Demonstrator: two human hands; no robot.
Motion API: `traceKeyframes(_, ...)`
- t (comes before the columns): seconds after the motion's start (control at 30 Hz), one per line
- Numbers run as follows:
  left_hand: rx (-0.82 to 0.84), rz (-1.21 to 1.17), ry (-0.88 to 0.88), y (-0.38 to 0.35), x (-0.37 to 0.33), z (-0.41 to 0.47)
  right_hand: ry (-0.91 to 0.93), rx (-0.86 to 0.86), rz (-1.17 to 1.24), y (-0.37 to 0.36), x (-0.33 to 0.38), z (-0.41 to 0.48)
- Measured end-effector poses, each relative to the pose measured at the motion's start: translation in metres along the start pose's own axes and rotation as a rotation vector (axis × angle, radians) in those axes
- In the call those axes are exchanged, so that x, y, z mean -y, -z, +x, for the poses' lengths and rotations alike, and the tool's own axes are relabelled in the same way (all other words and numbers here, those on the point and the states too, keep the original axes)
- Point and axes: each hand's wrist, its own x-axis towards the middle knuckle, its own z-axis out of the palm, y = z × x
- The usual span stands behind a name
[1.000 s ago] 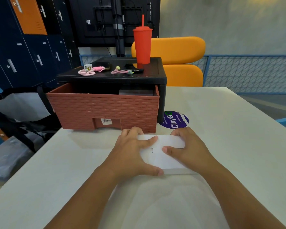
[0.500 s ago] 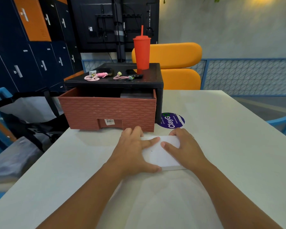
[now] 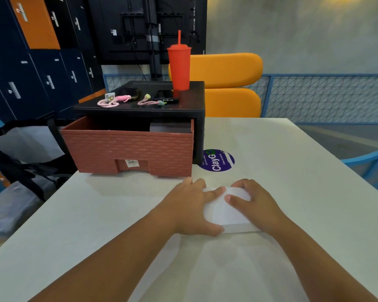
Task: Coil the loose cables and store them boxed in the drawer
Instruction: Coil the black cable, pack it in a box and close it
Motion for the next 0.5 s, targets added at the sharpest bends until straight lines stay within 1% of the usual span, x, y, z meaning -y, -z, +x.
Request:
traceKeyframes(0.13, -0.015, 0.027, -0.055, -0.006, -0.021, 0.037, -0.064, -0.047, 0.025, 0.026, -0.022, 0.016)
traceKeyframes(0.23, -0.016, 0.03, -0.056, -0.01, -0.033, 0.066, -0.142, -0.1, 0.079, 0.04, -0.037, 0.032)
traceKeyframes(0.33, -0.009, 0.002, -0.062, -0.012, -0.042, 0.091, -0.17, -0.125, 0.106, 0.047, -0.044, 0.045)
traceKeyframes(0.4, 0.005, -0.047, -0.058, -0.013, -0.043, 0.102, -0.221, -0.143, 0.202, 0.049, -0.046, 0.051)
traceKeyframes(0.5, 0.043, -0.118, -0.037, -0.011, -0.039, 0.112, -0.321, -0.148, 0.456, 0.056, -0.046, 0.059)
